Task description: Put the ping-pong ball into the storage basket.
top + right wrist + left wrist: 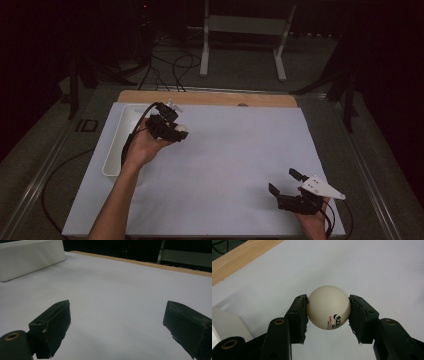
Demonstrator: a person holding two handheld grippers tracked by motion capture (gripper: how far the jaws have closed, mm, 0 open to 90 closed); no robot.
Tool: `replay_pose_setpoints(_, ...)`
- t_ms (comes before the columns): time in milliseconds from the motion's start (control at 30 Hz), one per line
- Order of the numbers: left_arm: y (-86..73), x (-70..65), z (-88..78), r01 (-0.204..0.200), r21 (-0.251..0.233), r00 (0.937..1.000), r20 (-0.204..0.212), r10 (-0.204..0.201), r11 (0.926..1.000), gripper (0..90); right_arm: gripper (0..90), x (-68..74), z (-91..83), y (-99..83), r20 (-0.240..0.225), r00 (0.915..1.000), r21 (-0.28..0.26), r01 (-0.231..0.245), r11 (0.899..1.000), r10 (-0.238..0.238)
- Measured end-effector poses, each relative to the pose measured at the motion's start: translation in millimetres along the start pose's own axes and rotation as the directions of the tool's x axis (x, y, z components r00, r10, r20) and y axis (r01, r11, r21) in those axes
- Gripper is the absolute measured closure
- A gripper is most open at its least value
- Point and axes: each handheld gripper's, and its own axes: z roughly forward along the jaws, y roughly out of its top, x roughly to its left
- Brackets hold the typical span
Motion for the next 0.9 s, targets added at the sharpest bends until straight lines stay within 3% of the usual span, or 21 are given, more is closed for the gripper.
replay_pose_setpoints(900,-6.5,7.4,-7.8,0.008,0.004,0.9999,-0.015,-0.008,1.0000,51.4,7.1,0.5,-0.1,0.0,-0.002,1.0000,-0.004,0.004,1.000,-0.004)
